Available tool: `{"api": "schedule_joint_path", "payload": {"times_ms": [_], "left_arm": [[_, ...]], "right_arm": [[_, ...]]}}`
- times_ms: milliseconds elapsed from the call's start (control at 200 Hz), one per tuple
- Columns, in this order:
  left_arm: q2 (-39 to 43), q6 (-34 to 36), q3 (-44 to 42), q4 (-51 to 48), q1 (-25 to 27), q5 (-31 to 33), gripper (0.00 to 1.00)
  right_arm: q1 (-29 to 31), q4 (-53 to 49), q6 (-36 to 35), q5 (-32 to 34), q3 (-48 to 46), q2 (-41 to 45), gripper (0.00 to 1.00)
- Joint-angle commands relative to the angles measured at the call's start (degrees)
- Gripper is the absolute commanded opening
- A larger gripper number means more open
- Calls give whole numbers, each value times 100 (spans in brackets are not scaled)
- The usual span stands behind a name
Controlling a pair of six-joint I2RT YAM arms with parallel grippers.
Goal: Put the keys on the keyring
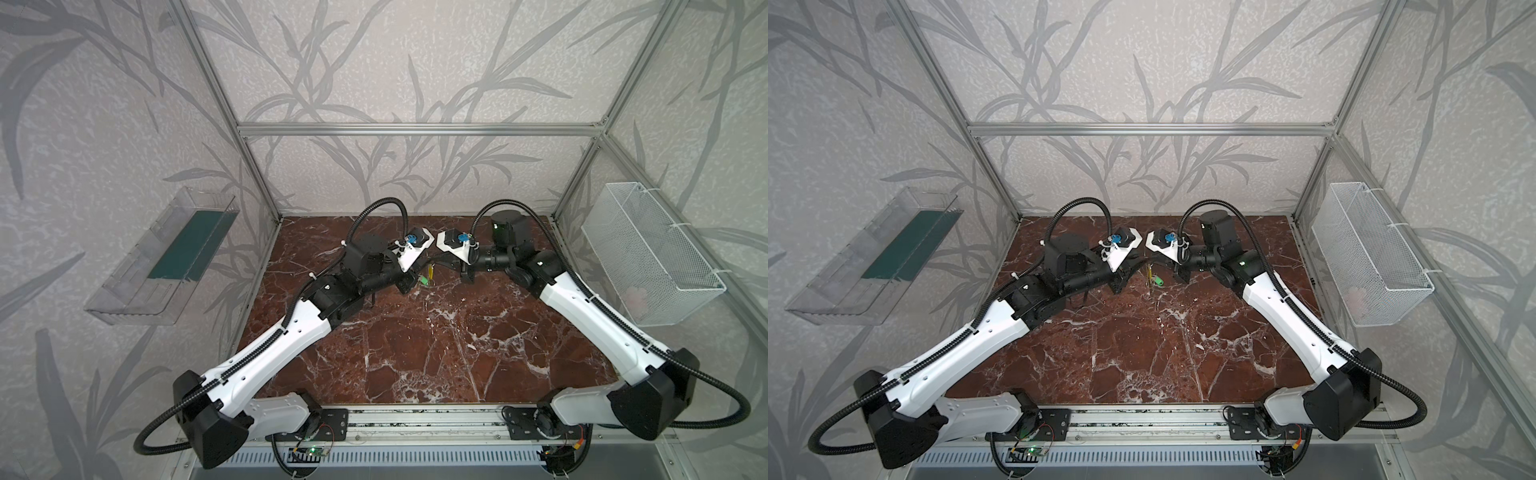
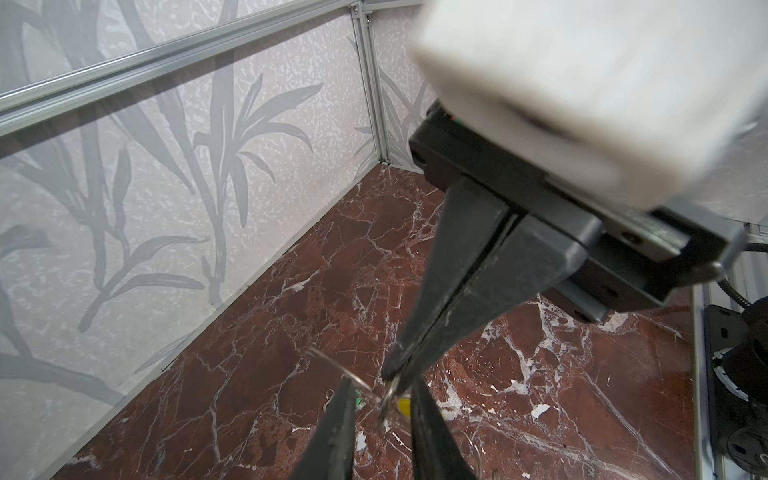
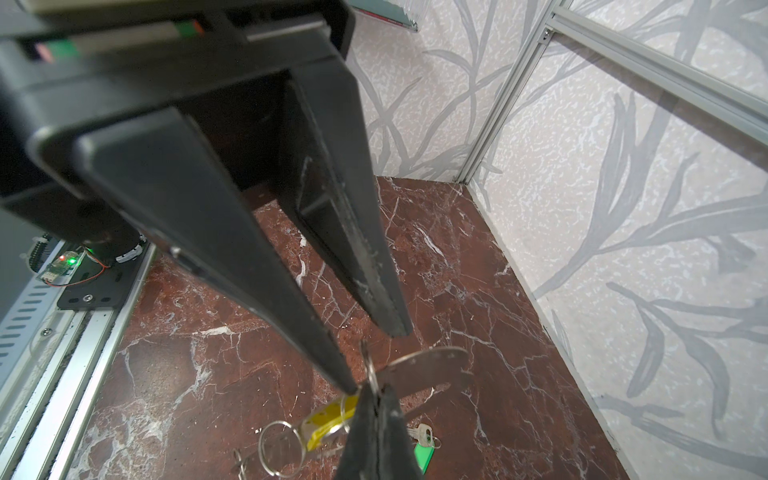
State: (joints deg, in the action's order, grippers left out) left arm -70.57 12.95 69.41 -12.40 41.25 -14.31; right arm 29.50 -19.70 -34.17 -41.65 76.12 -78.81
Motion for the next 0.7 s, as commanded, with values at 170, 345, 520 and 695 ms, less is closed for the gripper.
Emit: {"api": "schedule_joint_path", "payload": {"times_ms": [170,345,520,695], "left_arm": [[-85,138,257,-162,23,-151,23],[-61,129,248,-114,23,-152,19],[-89,130,273,-184,23,-179,16],[-177,131,341,-364,23,-249,8]], "right_arm": [[30,-48,25,-229,228,41,0],[33,-93,25,-254,250,19,0],[34,-95,34,-287,261,15,0],[31,-52,131,-310,282,41,0]]}}
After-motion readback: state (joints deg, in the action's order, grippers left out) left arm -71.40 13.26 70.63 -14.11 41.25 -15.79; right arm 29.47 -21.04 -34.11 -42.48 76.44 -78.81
